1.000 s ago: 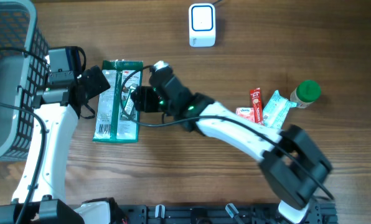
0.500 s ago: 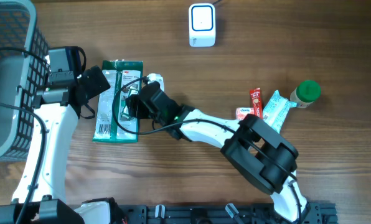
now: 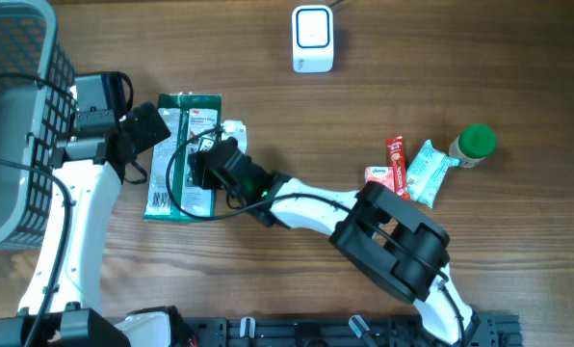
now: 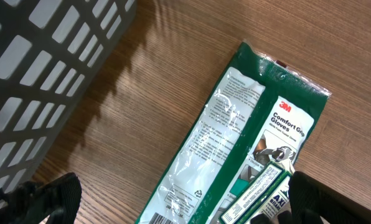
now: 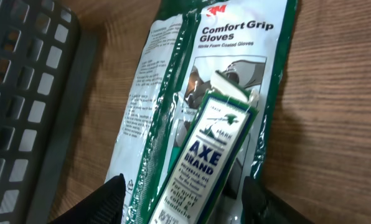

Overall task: Scan the item barcode
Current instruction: 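Move the right gripper left to the Axe Brand box and grasp it, then lift the Axe Brand box and carry it right with the right gripper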

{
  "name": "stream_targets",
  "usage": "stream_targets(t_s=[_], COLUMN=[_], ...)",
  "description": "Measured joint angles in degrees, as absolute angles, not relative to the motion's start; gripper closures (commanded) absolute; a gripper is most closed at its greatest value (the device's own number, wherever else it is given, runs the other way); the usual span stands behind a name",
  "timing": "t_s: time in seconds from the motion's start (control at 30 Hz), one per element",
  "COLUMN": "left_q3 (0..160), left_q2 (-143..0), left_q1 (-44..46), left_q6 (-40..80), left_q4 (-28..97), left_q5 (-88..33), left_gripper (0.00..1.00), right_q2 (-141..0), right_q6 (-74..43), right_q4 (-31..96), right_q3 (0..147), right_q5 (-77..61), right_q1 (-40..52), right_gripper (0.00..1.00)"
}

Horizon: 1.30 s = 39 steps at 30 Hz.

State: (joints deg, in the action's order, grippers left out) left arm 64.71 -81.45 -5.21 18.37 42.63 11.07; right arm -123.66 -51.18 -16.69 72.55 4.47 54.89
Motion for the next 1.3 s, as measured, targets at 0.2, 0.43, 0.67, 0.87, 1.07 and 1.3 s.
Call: stream_targets(t_s=[0.2, 0.43, 0.67, 0.87, 1.07, 1.3], left_q3=[64.7, 64.7, 64.7, 64.7, 64.7, 64.7], left_q2=[-81.4, -81.4, -81.4, -81.4, -81.4, -81.4], left_q1=[-5.2, -5.2, -5.2, -5.2, -5.2, -5.2], left_q6=[18.4, 18.4, 18.4, 18.4, 18.4, 18.4], left_q4=[42.6, 42.6, 42.6, 42.6, 42.6, 42.6], left_q5=[11.1, 11.1, 11.1, 11.1, 11.1, 11.1], left_gripper=[0.00, 0.00, 0.00, 0.00, 0.00, 0.00], right_q2=[-123.8, -125.7, -126.7, -126.5, -122.3, -112.4], right_q6=[-51.2, -53.6, -54.9, -54.4, -49.5, -41.6], right_q4=[-16.6, -17.3, -17.8, -14.6, -6.7, 5.3], right_q3=[72.6, 72.6, 72.9, 74.0, 74.1, 74.1], right_q5=[6.9, 8.7, 8.8, 8.8, 8.6, 8.5], right_q1=[56.1, 56.1, 56.1, 55.3, 52.7, 48.9], right_gripper=[0.39, 0.40, 0.72, 0.72, 0.72, 0.78])
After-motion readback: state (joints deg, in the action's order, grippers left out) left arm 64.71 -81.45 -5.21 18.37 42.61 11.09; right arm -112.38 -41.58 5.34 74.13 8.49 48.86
